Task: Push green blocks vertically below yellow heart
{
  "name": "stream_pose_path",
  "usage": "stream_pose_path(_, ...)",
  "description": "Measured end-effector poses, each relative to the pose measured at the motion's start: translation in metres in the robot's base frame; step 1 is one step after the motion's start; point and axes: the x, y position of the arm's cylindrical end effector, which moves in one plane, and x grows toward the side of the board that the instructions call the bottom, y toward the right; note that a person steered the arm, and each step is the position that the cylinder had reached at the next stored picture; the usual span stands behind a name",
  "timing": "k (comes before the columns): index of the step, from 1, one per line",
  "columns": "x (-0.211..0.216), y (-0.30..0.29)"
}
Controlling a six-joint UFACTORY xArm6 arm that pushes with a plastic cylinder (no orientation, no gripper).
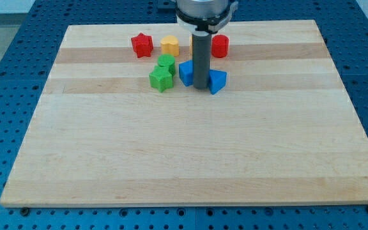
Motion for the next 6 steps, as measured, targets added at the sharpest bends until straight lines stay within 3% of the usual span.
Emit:
stream_pose_path(1,0.002,0.0)
stream_pose_path(2,0.055,-0.027)
stream_pose_path(3,0.067,-0.077)
stream_pose_path(6,0.035,-0.087)
